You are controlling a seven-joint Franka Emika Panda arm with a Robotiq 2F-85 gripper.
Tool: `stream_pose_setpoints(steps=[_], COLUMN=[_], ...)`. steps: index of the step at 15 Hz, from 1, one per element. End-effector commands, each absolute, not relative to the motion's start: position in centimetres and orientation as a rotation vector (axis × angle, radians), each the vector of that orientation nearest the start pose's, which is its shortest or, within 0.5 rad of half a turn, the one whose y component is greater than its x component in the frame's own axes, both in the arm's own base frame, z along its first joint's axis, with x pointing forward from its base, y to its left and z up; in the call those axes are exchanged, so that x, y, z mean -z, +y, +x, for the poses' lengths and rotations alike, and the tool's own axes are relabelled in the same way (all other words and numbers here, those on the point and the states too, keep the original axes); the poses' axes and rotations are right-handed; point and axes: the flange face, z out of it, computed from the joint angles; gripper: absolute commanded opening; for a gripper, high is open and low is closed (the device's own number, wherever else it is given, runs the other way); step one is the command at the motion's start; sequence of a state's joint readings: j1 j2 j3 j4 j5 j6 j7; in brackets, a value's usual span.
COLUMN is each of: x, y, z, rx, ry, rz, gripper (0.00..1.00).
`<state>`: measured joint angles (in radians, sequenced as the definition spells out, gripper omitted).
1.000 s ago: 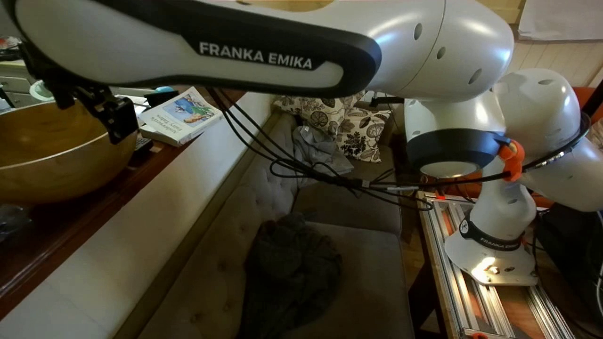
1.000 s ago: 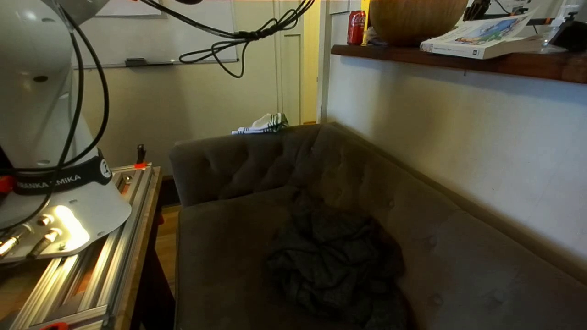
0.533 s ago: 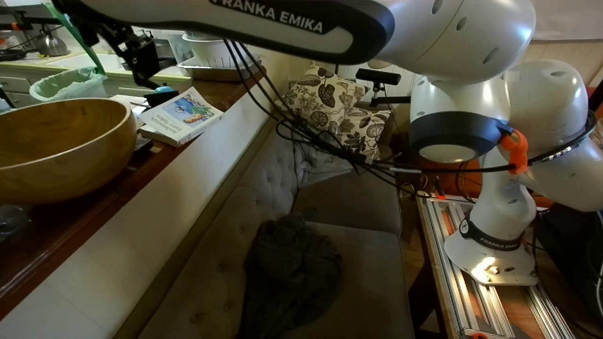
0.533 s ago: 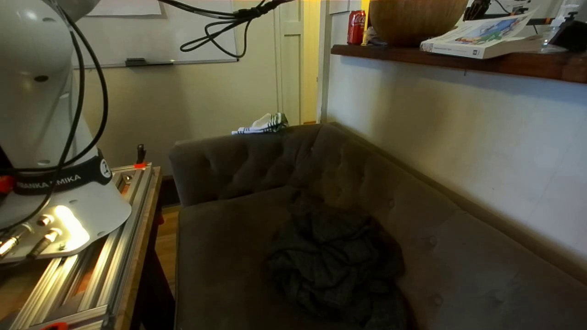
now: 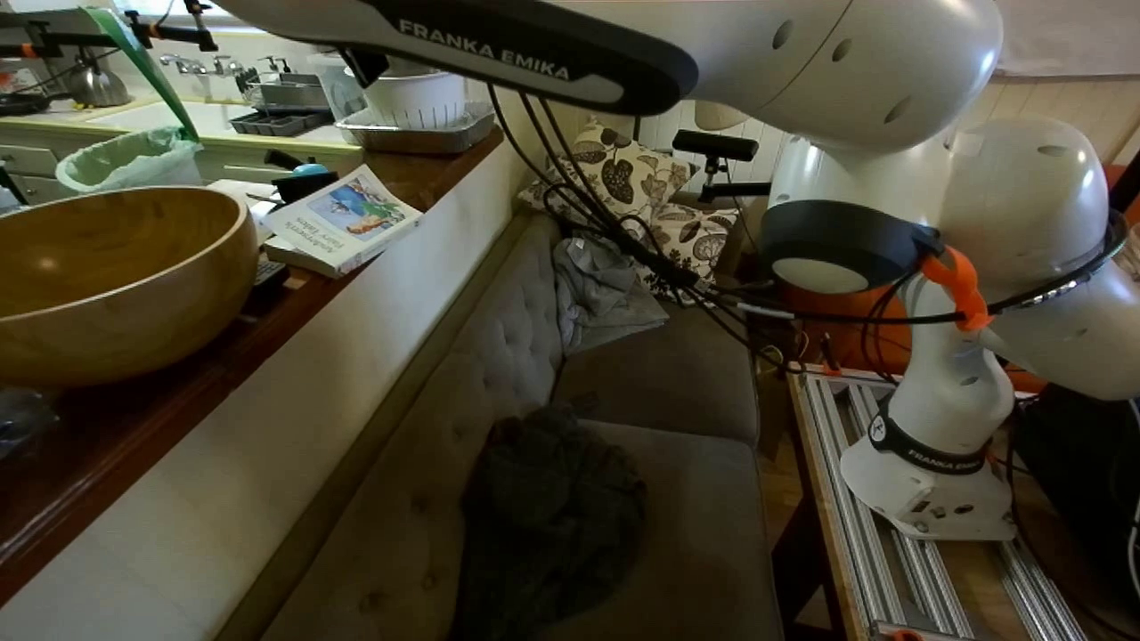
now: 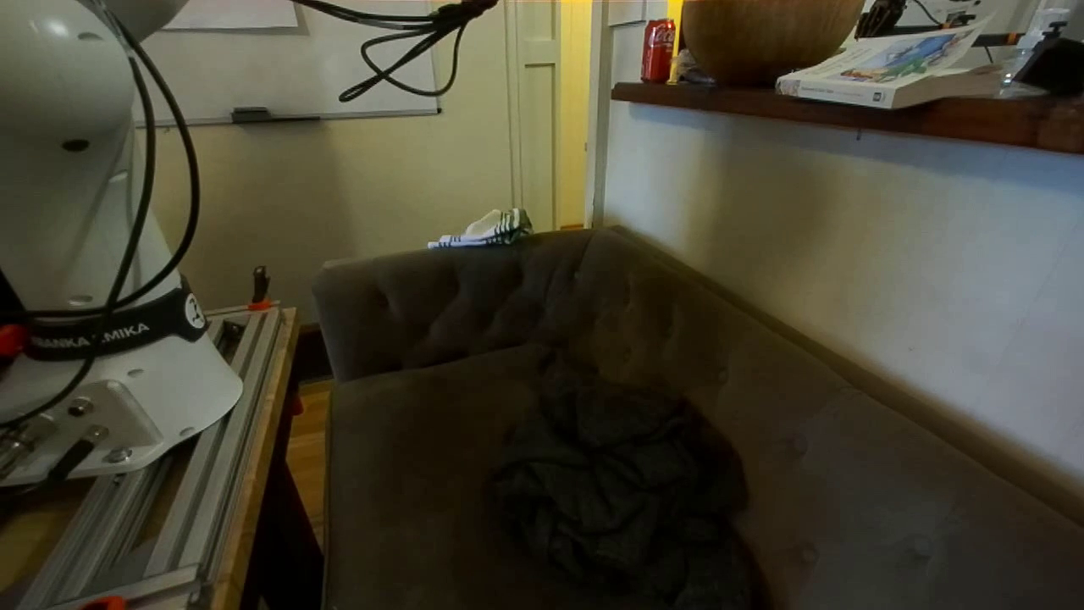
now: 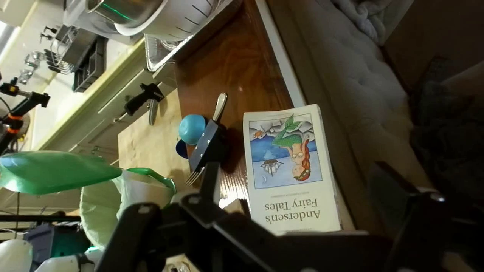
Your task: Put the bowl on the counter
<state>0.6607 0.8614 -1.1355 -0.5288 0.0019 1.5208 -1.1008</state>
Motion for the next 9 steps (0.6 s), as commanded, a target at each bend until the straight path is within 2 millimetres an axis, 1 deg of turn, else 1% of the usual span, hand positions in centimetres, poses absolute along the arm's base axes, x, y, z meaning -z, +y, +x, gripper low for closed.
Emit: stream_pose_setpoints(steps=[1,2,3,5,6,9], x=[-68.1,-68.1,-67.9,-67.9,-67.8,-67.0], y=[14.0,14.1,13.2,9.5,7.4,1.7], z=[68.7,68.8,68.0,67.5,67.4,66.8], rx=[0.099,0.099,0.106,0.169,0.204,0.298], ry=[1.108,1.111,1.079,0.996,0.961,0.836], rz=[1.958,1.958,2.067,2.173,2.219,2.347], gripper=[1.0,1.0,1.0,1.0,1.0,1.0])
